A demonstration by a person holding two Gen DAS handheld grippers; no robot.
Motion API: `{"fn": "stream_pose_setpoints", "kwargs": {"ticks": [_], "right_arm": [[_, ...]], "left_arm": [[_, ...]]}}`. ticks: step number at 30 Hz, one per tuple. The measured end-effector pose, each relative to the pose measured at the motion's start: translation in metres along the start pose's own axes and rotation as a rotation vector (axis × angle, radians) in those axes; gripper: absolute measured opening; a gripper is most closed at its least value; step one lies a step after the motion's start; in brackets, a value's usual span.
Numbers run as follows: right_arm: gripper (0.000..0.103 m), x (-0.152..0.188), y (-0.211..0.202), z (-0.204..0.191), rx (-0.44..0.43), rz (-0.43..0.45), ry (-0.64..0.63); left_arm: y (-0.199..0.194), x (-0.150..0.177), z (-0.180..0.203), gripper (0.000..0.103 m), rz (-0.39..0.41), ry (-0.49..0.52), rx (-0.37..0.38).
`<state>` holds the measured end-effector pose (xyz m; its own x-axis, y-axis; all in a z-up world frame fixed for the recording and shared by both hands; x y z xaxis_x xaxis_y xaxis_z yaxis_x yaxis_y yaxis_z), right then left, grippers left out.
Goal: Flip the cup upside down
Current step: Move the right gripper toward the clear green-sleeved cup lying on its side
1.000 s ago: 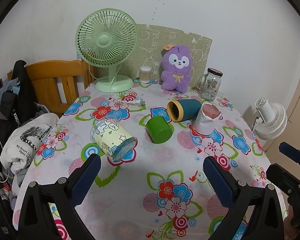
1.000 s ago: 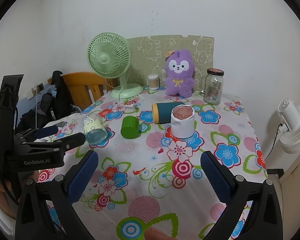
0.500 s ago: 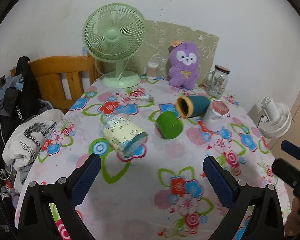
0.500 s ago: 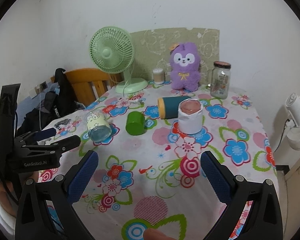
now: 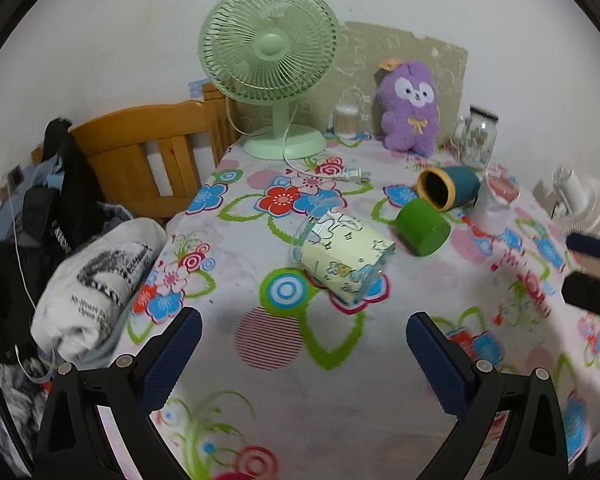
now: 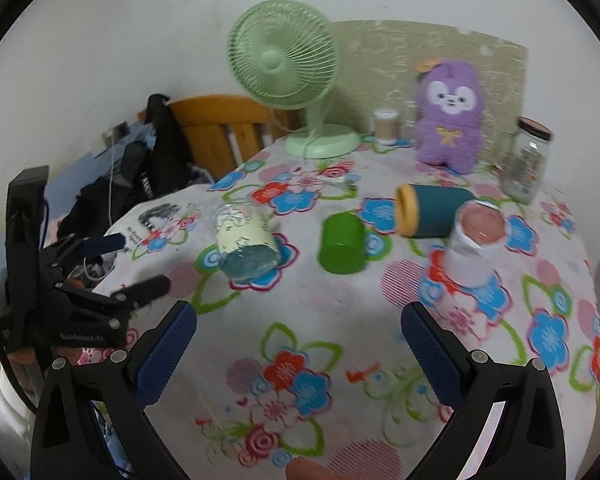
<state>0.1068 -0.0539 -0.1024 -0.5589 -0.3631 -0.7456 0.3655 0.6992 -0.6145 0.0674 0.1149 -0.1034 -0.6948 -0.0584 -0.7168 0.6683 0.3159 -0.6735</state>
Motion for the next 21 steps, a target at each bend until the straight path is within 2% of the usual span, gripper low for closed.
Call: {"fn": "stream_pose_setpoints", "kwargs": {"ticks": [4,15,17,21], "right_arm": [[0.103,-0.011,0.022,-0.009,-0.034,-0.031,-0.027],[0.103,-0.038,0.090,-0.025,-0.107,-0.152,-0.101],[0.103,-0.041,0.102,-0.023,-0.096,-0.167,-0.097],[0.103,-0.045,0.120,-0.021,-0.126,-0.199,-0.088]], "left_arm": [[0.012,-0.001,0.001,0.103,-0.003,0.069,-0.008],[0.044,-0.005,0.001,0.103,-0.032,0.119,-0.021],[0.050,-0.007,-0.002,0.103,-0.037,0.135,-0.023],[0.063,-0.011,-0.005,0.103,-0.056,0.180,-0.030]]}}
Point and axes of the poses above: each gripper's, at about its wrist camera, not at the fingertips, and y roughly the way its jaws point, z to its right, x to its underside, the point moved 7 cm from there along y, roughly the way its jaws point, and after that the axes turned 14 degrees about -x, right-handed, at the moved point
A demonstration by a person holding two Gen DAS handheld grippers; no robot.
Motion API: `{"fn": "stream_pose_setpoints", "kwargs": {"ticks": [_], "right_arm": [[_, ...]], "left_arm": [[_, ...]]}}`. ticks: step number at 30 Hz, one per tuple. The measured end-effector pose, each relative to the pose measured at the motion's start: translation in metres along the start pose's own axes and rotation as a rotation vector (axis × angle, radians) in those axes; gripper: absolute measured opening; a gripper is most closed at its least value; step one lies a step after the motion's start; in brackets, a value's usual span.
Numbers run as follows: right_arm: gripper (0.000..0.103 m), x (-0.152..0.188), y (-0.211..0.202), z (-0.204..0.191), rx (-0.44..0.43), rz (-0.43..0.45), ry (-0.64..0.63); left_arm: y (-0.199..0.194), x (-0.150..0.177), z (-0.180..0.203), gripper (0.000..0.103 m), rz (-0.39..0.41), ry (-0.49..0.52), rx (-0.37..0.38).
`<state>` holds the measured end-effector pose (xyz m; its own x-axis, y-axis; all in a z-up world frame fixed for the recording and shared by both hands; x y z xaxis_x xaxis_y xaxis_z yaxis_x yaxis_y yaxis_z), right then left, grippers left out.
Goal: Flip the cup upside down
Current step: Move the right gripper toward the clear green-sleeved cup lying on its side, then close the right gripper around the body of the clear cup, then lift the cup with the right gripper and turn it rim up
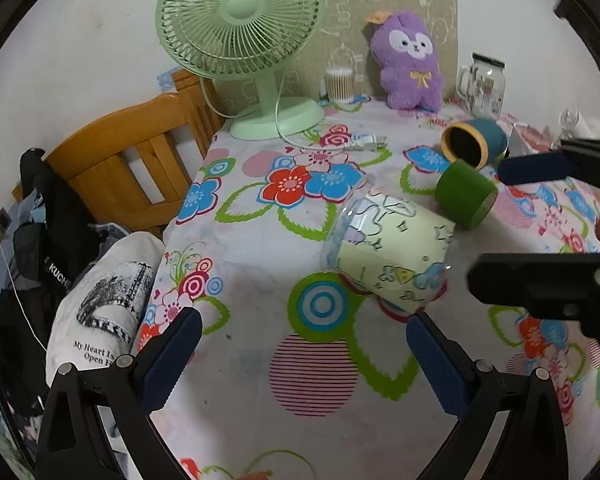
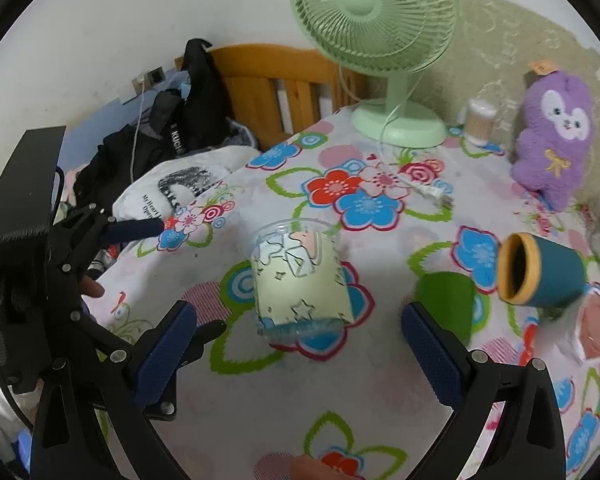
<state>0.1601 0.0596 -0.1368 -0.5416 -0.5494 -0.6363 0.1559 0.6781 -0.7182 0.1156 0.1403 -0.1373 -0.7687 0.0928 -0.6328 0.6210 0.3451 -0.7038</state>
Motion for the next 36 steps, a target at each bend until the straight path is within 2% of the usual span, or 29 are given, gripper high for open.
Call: {"fn": "stream_pose_setpoints", "kwargs": {"ticks": [5,14,16,17,18,22,29,36], "right_arm": [[0.102,-0.008,0.014,-0.001,-0.023,-0.025,-0.019],[0.087,-0.013,0.046,0.006,-0.097,-0.098,-0.029],[0.081,-0.012,0.048,0.006,-0.102,-0.100,-0.029],[0.070,-0.012,0.050,0.007,-0.108,-0.105,-0.026],[0.066,-0.011,0.052,0.006,-0.123,-0.111,-0.021],[0.065,-0.011,0.050,0.006,-0.122,-0.102,-0.026],[0.065,-0.006,0.025,0.002,-0.106,-0.064,-0.020],[0.065,0.018,-0.035,0.003,-0.061,0.019,0.035]], "left_arm": [[0.011,-0.001,-0.004,0.103,-0.014,0.048,-0.034],[0.030,-0.001,-0.003,0.103,-0.066,0.034,-0.016],[0.034,0.001,-0.004,0.103,-0.078,0.031,-0.019],[0.036,0.001,-0.004,0.103,-0.084,0.029,-0.019],[0.038,0.002,-0.005,0.103,-0.088,0.029,-0.021],[0.040,0.003,-0.006,0.103,-0.096,0.029,-0.024],[0.032,0.001,-0.003,0.103,-0.080,0.030,-0.029],[-0.004,-0.001,0.010,0.103,-0.033,0.032,0.017]]}}
Point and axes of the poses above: each gripper's, at about its wrist camera, not at the fingertips, and y roughly the way its jaws point, z to its right, x to its underside, the point moved 7 cm from there along y, roughly the way its jaws point, and after that the axes turned 14 degrees about -x, right-handed, at the moved point
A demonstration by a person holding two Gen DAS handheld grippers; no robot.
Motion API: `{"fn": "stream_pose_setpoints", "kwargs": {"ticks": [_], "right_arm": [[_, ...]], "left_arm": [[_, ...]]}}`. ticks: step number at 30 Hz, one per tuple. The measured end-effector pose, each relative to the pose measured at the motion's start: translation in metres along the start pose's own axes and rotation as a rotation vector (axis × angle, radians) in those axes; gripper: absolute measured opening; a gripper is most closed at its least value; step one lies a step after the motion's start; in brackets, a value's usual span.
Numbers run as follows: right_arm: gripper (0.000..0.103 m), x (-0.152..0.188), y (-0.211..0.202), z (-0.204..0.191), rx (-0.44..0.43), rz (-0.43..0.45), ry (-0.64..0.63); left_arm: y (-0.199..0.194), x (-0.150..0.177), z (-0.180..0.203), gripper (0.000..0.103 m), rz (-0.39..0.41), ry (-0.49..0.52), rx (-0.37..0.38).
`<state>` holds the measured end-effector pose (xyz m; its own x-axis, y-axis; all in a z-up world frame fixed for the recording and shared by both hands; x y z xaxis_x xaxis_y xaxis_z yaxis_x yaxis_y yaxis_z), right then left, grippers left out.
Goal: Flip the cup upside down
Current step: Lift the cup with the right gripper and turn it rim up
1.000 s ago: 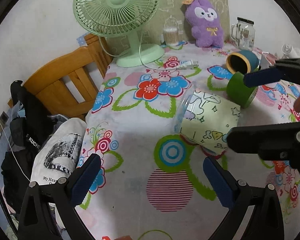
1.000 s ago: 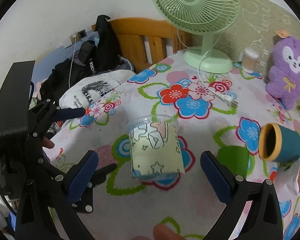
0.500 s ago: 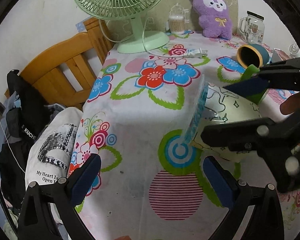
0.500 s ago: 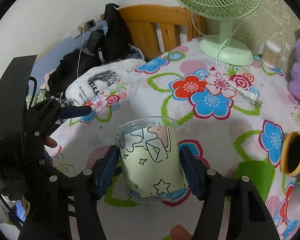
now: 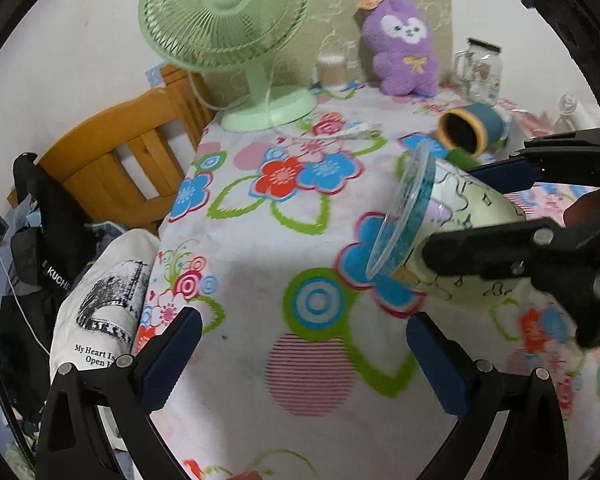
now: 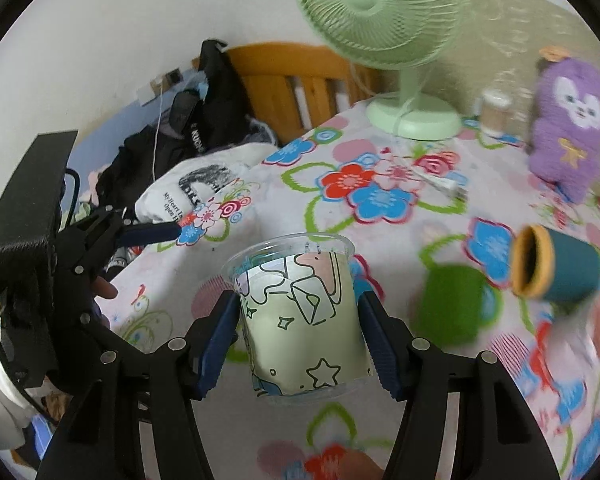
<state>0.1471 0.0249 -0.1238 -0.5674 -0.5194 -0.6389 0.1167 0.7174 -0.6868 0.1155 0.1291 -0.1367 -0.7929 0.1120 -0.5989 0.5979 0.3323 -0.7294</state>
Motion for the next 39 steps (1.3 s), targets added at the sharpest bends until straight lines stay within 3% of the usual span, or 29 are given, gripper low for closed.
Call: {"fn": "stream_pose_setpoints", "kwargs": {"ticks": [10,14,21,33,39], "right_arm": [[0.065,0.069,-0.073,0.005,0.072,0.082,0.140],[0.065,0.093,-0.087,0.007,0.096,0.099,0.194],[0.065,0.140,-0.095,0.015,0.123,0.108,0.348],[0.065,0.173,-0.114,0.013,0.282,0.228,0.576],[0.065,0.184,-0.113,0.016,0.349,0.233,0.642]], "left_arm": [[-0.050,0.018,0.069,0.103,0.033,0.078,0.132],[-0.064,0.028,0.097,0.103,0.033,0.115,0.164],[-0.078,0.054,0.128,0.103,-0.020,0.084,0.237],[-0.087,0.073,0.141,0.103,-0.050,0.072,0.247],[-0.088,0.076,0.145,0.103,-0.050,0.086,0.247]]}}
Point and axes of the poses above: each gripper's, at about its wrist camera, not at the fingertips, and y roughly the way its jaws point, z to its right, x to its underside, the point moved 7 cm from there along y, roughly the way its jaws point, and after that the axes turned 14 degrees about -x, right-handed, at the moved point
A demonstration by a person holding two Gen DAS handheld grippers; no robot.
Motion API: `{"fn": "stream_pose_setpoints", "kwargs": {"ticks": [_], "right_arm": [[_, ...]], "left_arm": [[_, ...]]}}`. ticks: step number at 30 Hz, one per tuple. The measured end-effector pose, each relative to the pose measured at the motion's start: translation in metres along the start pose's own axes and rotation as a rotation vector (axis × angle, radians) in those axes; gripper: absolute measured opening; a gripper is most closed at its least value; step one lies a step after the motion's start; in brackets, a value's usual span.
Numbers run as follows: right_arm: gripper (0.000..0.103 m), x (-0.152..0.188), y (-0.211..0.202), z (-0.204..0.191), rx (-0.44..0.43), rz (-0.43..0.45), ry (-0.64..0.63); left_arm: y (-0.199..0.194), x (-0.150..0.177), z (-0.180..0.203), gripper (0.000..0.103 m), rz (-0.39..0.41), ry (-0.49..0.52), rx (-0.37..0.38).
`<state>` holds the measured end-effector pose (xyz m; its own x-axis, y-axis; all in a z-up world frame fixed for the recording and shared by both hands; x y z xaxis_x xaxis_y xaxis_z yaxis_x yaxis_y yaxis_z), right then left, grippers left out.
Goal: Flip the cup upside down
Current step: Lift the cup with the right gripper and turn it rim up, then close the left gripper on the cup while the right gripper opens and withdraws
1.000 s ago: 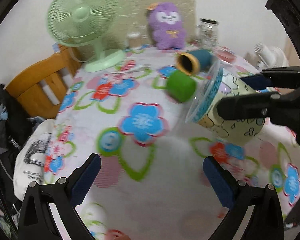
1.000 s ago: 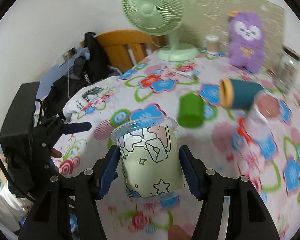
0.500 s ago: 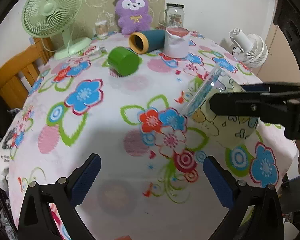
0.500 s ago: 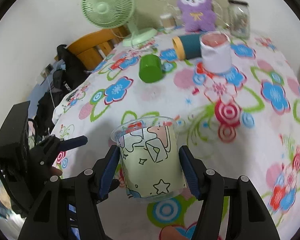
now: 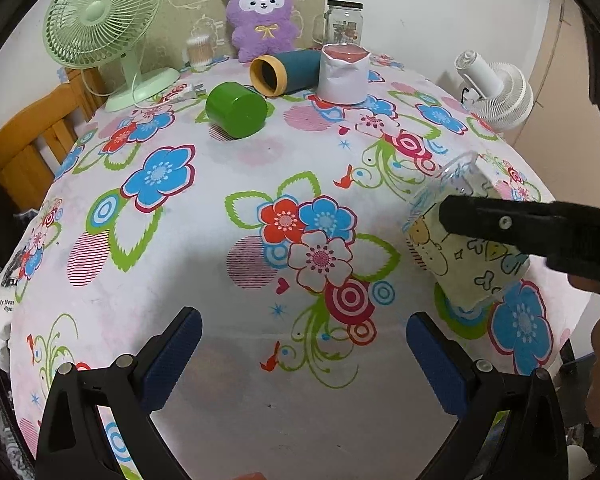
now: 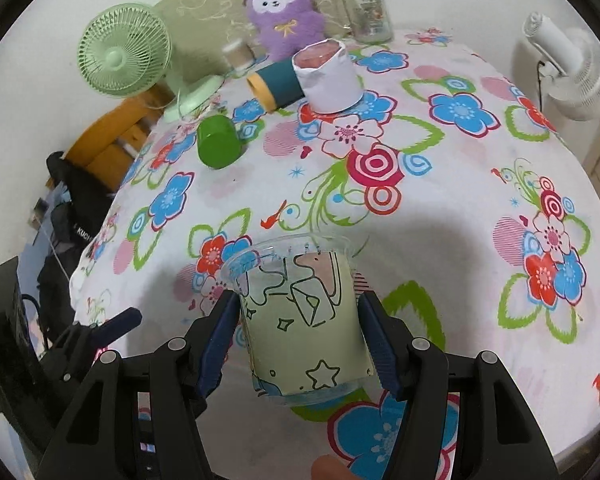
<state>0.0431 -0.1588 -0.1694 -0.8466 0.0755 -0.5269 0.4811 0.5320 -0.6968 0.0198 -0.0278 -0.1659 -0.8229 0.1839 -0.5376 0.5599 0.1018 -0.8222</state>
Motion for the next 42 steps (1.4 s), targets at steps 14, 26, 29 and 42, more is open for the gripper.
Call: {"fn": "stream_pose_setpoints", "kwargs": {"ticks": [14,26,29,42], "right_arm": [[0.093,0.006,-0.009,0.002,0.079,0.023,0.062],[0.094,-0.020,-0.069,0.011,-0.070,0.071,-0.013],[0.094,-0.025,-0.084,0.024,-0.067,0.089,-0.031],[0.094,-0.014,-0.100,0.094,-0.037,0.051,-0.035]], "left_arm": [[-0.001,0.003,0.001,0.103,-0.006,-0.016,0.006],[-0.025,-0.012,0.004,0.103,-0.004,-0.086,0.102],[-0.035,-0.018,0.013,0.103,0.001,-0.093,0.128],[-0.030,-0.034,0.059,0.103,-0.112,-0.219,0.216]]}}
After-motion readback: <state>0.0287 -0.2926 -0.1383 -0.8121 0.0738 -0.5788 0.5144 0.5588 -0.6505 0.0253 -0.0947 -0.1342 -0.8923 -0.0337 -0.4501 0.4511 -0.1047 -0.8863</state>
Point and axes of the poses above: each gripper's, at about its wrist camera, not at the fingertips, and y roughly the way its jaws point, z to its right, x to its underside, the point moved 7 cm from there along y, roughly the way its jaws point, and after that the axes turned 14 degrees about -x, right-handed, at the moved point
